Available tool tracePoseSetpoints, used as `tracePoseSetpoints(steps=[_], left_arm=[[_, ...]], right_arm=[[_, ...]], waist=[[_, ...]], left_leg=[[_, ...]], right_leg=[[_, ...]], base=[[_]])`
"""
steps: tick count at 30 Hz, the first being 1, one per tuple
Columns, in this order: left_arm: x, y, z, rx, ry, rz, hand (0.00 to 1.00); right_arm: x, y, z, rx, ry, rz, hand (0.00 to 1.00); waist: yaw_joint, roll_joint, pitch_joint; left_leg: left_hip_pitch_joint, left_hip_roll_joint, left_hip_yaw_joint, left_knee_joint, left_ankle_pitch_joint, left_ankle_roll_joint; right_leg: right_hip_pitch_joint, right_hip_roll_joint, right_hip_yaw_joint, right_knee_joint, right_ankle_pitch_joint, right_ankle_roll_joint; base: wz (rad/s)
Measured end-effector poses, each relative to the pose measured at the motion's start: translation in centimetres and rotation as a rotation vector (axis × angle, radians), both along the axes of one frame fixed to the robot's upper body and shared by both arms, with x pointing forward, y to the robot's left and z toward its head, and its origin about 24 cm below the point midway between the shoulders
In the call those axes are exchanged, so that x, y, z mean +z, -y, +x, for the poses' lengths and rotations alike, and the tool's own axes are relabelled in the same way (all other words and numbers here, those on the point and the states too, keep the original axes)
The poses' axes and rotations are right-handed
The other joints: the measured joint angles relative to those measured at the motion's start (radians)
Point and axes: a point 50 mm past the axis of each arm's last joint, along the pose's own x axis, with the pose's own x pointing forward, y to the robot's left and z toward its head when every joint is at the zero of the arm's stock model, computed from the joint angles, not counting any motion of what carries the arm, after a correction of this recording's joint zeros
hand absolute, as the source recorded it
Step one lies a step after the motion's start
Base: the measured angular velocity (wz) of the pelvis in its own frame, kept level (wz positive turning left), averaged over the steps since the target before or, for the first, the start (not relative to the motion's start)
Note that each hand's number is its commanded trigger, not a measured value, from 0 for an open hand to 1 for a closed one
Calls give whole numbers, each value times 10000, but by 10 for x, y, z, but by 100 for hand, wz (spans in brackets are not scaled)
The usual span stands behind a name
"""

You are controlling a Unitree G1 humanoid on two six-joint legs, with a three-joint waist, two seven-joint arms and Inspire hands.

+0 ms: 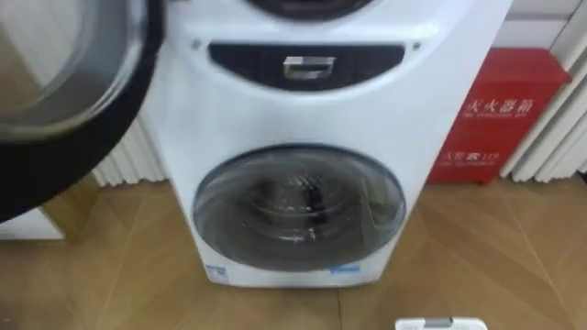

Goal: Pick clothes from washing machine

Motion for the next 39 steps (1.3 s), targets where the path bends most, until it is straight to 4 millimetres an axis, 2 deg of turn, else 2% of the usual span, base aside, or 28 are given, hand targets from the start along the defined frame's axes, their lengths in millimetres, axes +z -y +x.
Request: tracePoseSetpoints(steps=[1,3,4,5,6,7,8,9,10,11,12,13,14,15,16,17,18,19,22,23,24,27,29,32,37,39], left_arm=[[-3,0,-10,-94,-292,33,0],[-3,0,-12,-41,-388,19,0],[-3,0,-12,-23,-344,12,0],[-4,0,-13,-37,-300,16,0],[-4,-1,-13,-27,-286,20,0],[-4,-1,-13,-69,-211,35,0],[-3,-1,-12,-38,-148,32,0],[-3,-1,-12,18,-120,24,0],[-3,-3,-12,116,-74,40,0],[-2,-5,-12,187,-67,62,0],[-2,-5,-12,246,-64,57,0],[-2,-6,-12,371,-26,35,0],[-2,-6,-13,538,-16,-8,0],[-3,-6,-14,558,-54,-9,0],[-2,-9,-14,786,-17,11,0],[-1,-14,-14,1081,67,49,0],[-1,-15,-13,1171,91,53,0],[-2,-15,-13,1289,81,33,0],[0,-15,-9,1234,272,30,0],[-1,-14,-10,1282,247,-28,0],[-2,-13,-12,1368,224,-103,0],[-6,-7,-26,1638,-115,-350,0],[-10,-5,-36,1841,-395,-524,0],[-12,-6,-43,1968,-669,-553,0],[-11,-10,-43,2310,-563,-568,0],[-10,-11,-42,2306,-510,-563,0]], right_arm=[[-1,1,-7,-226,-91,104,0],[-3,2,-13,-771,-107,315,0],[-2,4,-12,-876,-57,349,0],[-2,6,-13,-891,-81,316,0],[-2,7,-15,-879,-119,310,0],[-2,9,-17,-854,-194,303,0],[-2,9,-18,-854,-216,291,0],[-2,9,-18,-834,-215,304,0],[-2,8,-18,-768,-220,407,0],[-2,7,-17,-684,-206,508,0],[-2,6,-15,-649,-169,552,0],[-2,5,-12,-551,-132,586,0],[-1,2,-8,-285,-105,557,0],[-1,1,-5,-107,-76,518,0],[0,-3,1,230,-11,557,0],[0,-9,5,602,17,641,0],[0,-11,6,747,8,693,0],[-2,-13,3,899,-113,789,0],[-5,-17,-7,1006,-392,941,0],[-5,-17,-7,1033,-405,924,0],[-5,-17,-7,1027,-394,903,0],[-5,-16,-7,1074,-399,836,0],[-5,-15,-6,1167,-418,739,0],[-5,-15,-8,1305,-487,702,0],[-6,-14,-12,1272,-549,707,0],[-6,-14,-12,1261,-546,702,0]], waist=[[-90,15,-6],[-149,95,20],[-125,148,32],[-106,166,18],[-109,113,30],[-45,163,-11],[-7,137,-1],[14,28,-37],[128,-62,-28],[321,-222,-47],[429,-282,-32],[675,-413,8],[861,-528,78],[974,-508,71],[1091,-508,56],[1077,-477,7],[1084,-508,27],[986,-509,26],[985,-693,-24],[990,-686,-19],[1000,-707,-31],[1054,-629,5],[1050,-465,37],[1061,-280,-17],[1045,-242,-42],[1017,-294,-30]], left_leg=[[-260,-126,472,431,-47,239],[-608,-78,1101,746,77,344],[-659,-49,1542,587,360,370],[-623,-47,1878,258,709,400],[-617,-56,2017,85,873,408],[-587,-86,2228,-260,1202,436],[-547,-94,2503,-585,1502,422],[-526,-108,2648,-718,1621,411],[-536,-190,2863,-852,1784,408],[-625,-264,3085,-792,1816,395],[-626,-283,3198,-678,1818,389],[-647,-314,3449,-535,1842,345],[-705,-298,3369,-437,1890,275],[-761,-248,3208,-403,1901,258],[-888,-256,2607,-370,1933,205],[-1022,-229,2159,-382,1968,140],[-1075,-196,2060,-371,1992,100],[-1159,-46,2044,-366,2042,17],[-1249,160,2050,-388,2123,-115],[-1309,214,2041,-378,2133,-133],[-1309,255,2053,-375,2140,-147],[-1322,315,2038,-315,2124,-205],[-1308,332,1985,-298,2096,-248],[-1303,311,1926,-314,2109,-258],[-1294,271,1778,-355,2128,-264],[-1284,249,1681,-374,2128,-264]], right_leg=[[256,-74,275,-67,51,149],[409,-121,400,694,-503,163],[427,-163,446,1512,-1089,193],[500,-342,419,2554,-1935,287],[576,-397,418,3084,-2400,382],[816,-534,382,4041,-3173,427],[1222,-655,390,4745,-3802,425],[1485,-740,421,5034,-4081,446],[2072,-966,484,5391,-4546,532],[2712,-1223,600,5338,-4885,702],[2995,-1335,654,5126,-5008,800],[3335,-1417,732,4370,-5210,985],[3466,-1255,781,3691,-5272,1000],[3510,-1122,889,3324,-5239,1004],[3679,-840,1028,2519,-5174,952],[3888,-625,1094,1805,-5104,832],[3937,-554,1118,1557,-5038,771],[3958,-375,1138,1257,-4786,702],[3904,-144,1144,870,-4531,556],[3897,-89,1127,745,-4473,516],[3886,-65,1112,748,-4435,501],[3882,-30,955,764,-4406,477],[3889,-15,934,748,-4408,473],[3900,-23,906,755,-4408,473],[3933,-27,889,708,-4408,474],[4034,-27,827,589,-4400,486]], base=[[39],[46],[36],[42],[48],[47],[41],[30],[4],[-12],[-51],[-77],[-95],[-117],[-117],[-101],[-54],[-22],[-10],[-8],[-3],[0],[0],[2],[1],[9]])
